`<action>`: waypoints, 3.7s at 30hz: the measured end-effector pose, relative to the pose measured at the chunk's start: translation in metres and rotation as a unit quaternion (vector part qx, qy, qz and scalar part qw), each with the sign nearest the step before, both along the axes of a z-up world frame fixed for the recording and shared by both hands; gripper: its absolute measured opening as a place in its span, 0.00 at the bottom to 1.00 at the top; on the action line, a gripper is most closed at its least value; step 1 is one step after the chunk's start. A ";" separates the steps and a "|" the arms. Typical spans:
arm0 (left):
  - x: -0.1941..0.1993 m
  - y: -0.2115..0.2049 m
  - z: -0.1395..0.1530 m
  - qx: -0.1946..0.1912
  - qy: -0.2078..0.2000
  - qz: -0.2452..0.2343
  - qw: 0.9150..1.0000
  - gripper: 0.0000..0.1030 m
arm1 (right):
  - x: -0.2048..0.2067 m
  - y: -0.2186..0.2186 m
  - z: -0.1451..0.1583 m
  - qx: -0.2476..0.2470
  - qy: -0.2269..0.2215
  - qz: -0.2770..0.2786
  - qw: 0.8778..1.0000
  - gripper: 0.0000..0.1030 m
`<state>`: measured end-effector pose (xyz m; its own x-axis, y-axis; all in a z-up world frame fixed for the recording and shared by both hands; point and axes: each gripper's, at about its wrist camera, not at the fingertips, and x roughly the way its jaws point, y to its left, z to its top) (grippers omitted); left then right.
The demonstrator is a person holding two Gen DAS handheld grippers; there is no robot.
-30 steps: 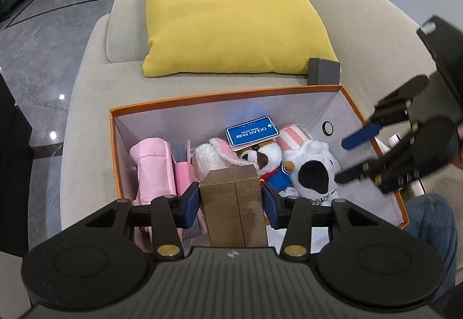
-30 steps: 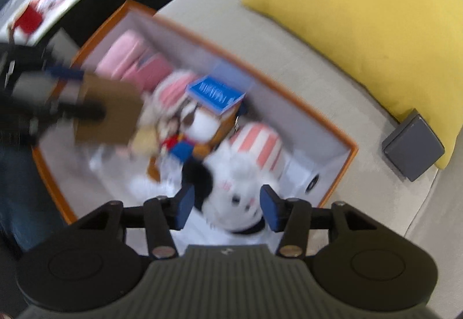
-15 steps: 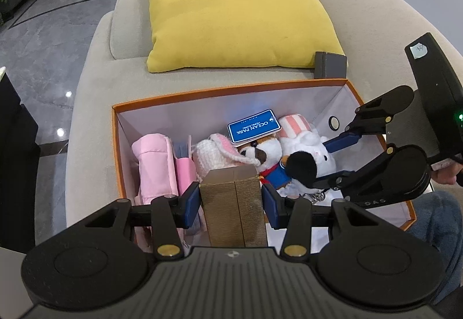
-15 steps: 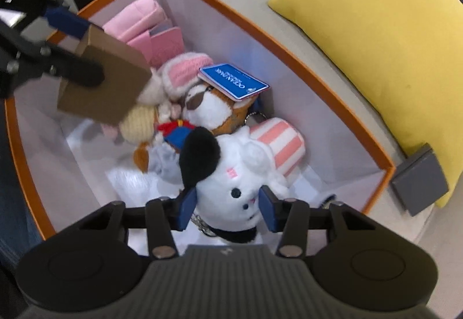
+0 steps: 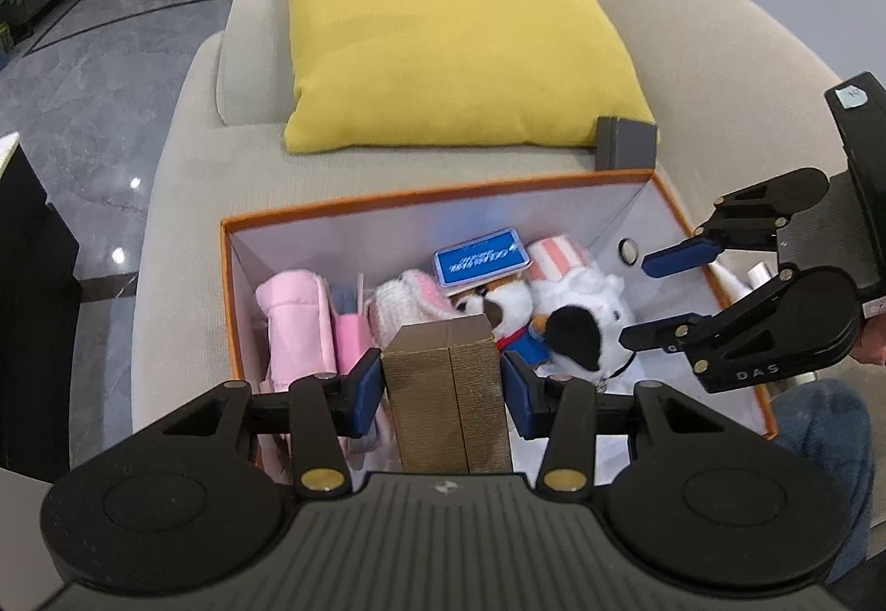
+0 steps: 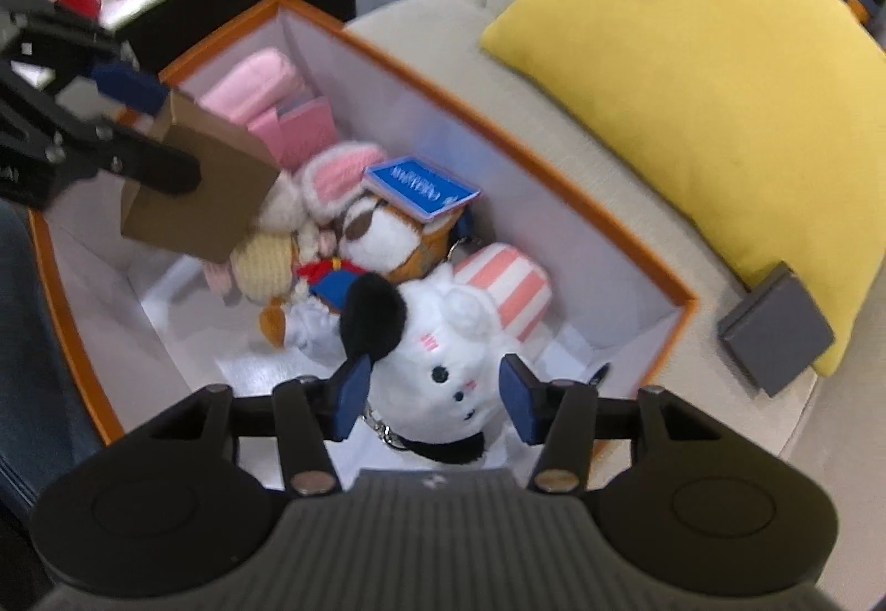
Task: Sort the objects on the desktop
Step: 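Lower the brown cardboard box into the orange box and open the left tool, then lift both tools away from the items in the orange box, then move both tools from the orange box toward the items on the sofa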
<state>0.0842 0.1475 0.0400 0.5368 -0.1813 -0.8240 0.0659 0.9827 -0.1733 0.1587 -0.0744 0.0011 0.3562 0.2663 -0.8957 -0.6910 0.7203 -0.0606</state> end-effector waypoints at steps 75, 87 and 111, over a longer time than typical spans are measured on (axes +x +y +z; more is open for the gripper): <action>0.071 -0.082 -0.041 -0.049 0.053 -0.105 0.992 0.63 | 0.000 -0.006 0.042 -0.095 -0.036 0.212 0.972 0.52; 0.080 -0.119 -0.065 0.037 0.019 -0.142 0.989 0.70 | 0.001 0.018 0.028 -0.184 -0.074 0.330 0.923 0.61; 0.083 -0.125 -0.071 0.086 0.016 -0.115 0.990 0.69 | 0.011 0.028 0.002 -0.237 -0.091 0.365 0.896 0.50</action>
